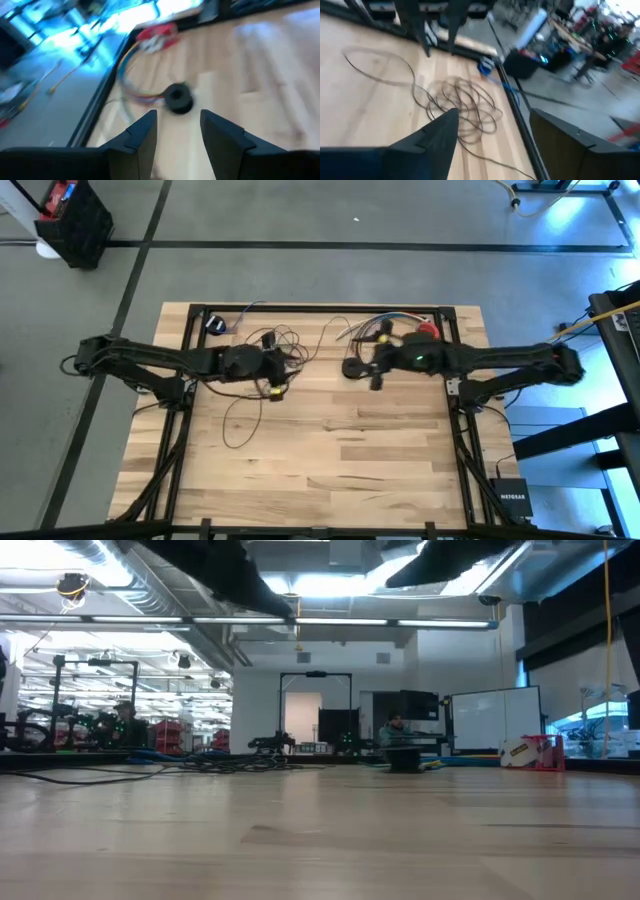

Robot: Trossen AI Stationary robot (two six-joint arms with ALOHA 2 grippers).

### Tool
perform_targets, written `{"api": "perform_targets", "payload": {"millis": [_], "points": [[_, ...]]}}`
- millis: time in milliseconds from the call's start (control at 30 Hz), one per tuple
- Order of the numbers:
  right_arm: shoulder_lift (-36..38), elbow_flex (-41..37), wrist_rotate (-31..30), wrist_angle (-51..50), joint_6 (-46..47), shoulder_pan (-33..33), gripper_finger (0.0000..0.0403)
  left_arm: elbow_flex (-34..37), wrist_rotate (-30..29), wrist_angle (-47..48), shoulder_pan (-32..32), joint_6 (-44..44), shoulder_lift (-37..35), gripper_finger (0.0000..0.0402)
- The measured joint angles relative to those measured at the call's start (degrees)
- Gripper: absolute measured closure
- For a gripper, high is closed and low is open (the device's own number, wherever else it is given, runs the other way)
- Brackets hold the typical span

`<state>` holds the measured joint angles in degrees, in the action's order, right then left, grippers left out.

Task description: Coiling cords

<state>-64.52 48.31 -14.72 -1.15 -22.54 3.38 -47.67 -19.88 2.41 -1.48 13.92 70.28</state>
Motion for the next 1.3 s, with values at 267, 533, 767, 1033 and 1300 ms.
{"api": "perform_targets", "payload": {"millis": [267,533,767,1033,1300], "points": [[18.39,-14.80,21.81,11.20,2.84,14.93,0.0208,12.50,10.89,-9.69,-5.52,-0.33,-14.34,0.0259],[27.24,-22.27,37.45,15.70,6.99,27.83,0.0295,22.05,18.98,-15.43,-12.93,-2.94,-24.96,0.0259],[27.27,-32.34,40.11,29.05,21.83,31.52,0.0373,30.23,19.93,-16.19,-15.66,-9.89,-30.99,0.0259],[32.14,-42.30,26.66,36.03,25.57,31.54,0.0390,40.96,18.30,-27.27,-15.85,-12.13,-38.22,0.0259],[43.50,-46.05,25.58,26.09,26.95,31.49,0.0397,45.47,17.55,-27.36,-15.85,-13.59,-44.50,0.0259]]}}
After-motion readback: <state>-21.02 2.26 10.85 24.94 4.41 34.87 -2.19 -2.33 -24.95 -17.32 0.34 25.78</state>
